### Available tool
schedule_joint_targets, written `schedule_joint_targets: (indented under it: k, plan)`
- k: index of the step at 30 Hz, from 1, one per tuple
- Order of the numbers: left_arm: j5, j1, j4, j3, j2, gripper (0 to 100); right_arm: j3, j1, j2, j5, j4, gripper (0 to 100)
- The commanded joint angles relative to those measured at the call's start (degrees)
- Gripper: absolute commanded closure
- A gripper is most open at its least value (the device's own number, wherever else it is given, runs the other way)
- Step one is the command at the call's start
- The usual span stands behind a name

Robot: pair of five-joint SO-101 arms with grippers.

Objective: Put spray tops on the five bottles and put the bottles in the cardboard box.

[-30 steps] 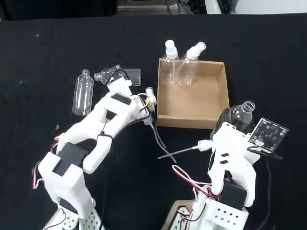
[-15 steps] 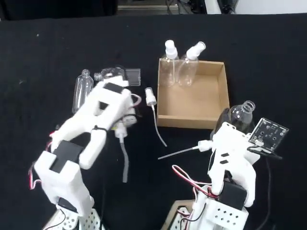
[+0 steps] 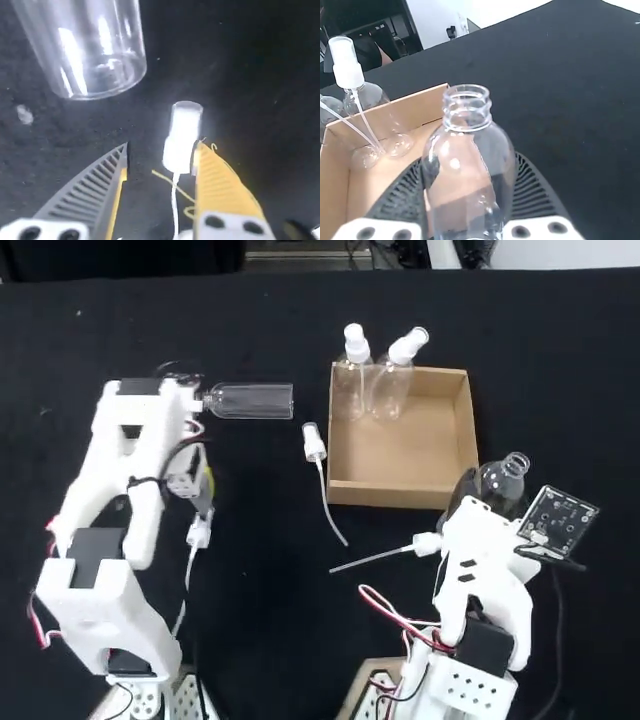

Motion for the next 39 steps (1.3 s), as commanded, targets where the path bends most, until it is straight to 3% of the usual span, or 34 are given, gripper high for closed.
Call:
schedule_joint_targets:
  k: [1, 8, 13, 19, 21, 25, 28, 36, 39]
  plan:
    - [-6.1, -1.4, 0.8, -3.0, -0.4, 79, -0.5, 0.4, -1.2, -0.4, 0.3, 98.7]
    - [-6.3, 1.9, 0.3, 1.5, -0.4, 79, -0.5, 0.4, -1.2, -0.4, 0.3, 98.7]
    - [-6.3, 4.1, -7.3, 9.4, -0.2, 79, -0.4, 0.4, -1.2, -0.4, 0.3, 98.7]
    - [-3.1, 4.4, -8.4, 11.6, -0.4, 79, -0.4, 0.4, -1.2, -0.4, 0.3, 98.7]
    - [-2.4, 4.4, -8.4, 11.6, -0.3, 82, -0.4, 0.4, -1.2, -0.4, 0.3, 98.7]
    - [-1.6, 4.4, -9.7, 12.1, 0.1, 97, -0.4, 0.4, -1.2, -0.4, 0.3, 98.7]
    - [0.7, 4.3, -9.9, 12.2, -0.4, 97, -0.4, 0.4, -1.2, -0.4, 0.3, 98.7]
    - [0.8, 1.4, 1.7, 5.6, -11.0, 97, -9.4, -0.1, -1.3, -0.4, 7.3, 98.6]
    - [0.9, -1.0, 2.9, 3.9, -18.4, 97, -14.2, -5.5, -1.1, 0.1, 9.9, 98.4]
